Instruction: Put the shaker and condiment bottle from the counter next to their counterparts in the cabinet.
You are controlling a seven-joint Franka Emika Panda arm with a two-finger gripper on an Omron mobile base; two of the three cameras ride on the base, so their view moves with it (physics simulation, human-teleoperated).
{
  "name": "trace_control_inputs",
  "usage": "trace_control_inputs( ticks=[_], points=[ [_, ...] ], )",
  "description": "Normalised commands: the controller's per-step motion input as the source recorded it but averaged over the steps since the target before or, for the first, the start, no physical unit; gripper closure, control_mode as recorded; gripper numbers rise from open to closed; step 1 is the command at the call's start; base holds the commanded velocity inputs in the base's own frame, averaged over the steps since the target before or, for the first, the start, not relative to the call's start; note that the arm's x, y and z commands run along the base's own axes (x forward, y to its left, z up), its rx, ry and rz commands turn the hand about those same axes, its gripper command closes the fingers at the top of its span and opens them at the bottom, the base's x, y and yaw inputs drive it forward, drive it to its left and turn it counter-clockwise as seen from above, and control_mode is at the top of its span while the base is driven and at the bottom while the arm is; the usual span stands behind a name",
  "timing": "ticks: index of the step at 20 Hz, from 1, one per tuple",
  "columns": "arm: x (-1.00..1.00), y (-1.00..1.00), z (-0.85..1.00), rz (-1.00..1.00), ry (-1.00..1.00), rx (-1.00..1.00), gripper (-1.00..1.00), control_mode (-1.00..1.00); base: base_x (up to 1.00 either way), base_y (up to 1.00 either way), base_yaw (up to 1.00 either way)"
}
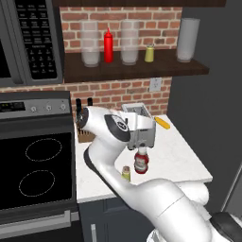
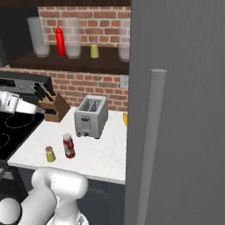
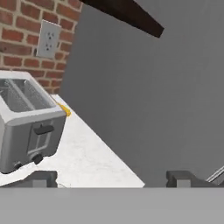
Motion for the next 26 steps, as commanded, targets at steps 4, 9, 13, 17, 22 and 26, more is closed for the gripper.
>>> trace_control_inputs(
  ticks=[4, 9, 13, 17, 22, 26],
  points=[
    [0.06, 0.37, -0.45, -0.61, -0.41, -0.08, -1.00, -1.00, 0.00, 0.00, 0.00],
    [0.03, 0.45, -0.58, -0.63, -0.44, 0.01, -1.00, -1.00, 0.00, 0.00, 0.00],
    [0.00, 0.48, -0.49, -0.54, -0.37, 0.15, -1.00, -1.00, 0.00, 0.00, 0.00],
    [0.05, 0.26, -0.29, -0.34, -0.27, 0.19, -1.00, -1.00, 0.00, 0.00, 0.00],
    [0.00, 0.00, 0.00, -0.01, -0.02, 0.00, -1.00, -1.00, 0.00, 0.00, 0.00],
    [0.00, 0.00, -0.08, 0.00, 0.00, 0.01, -1.00, -1.00, 0.00, 0.00, 0.00]
  ],
)
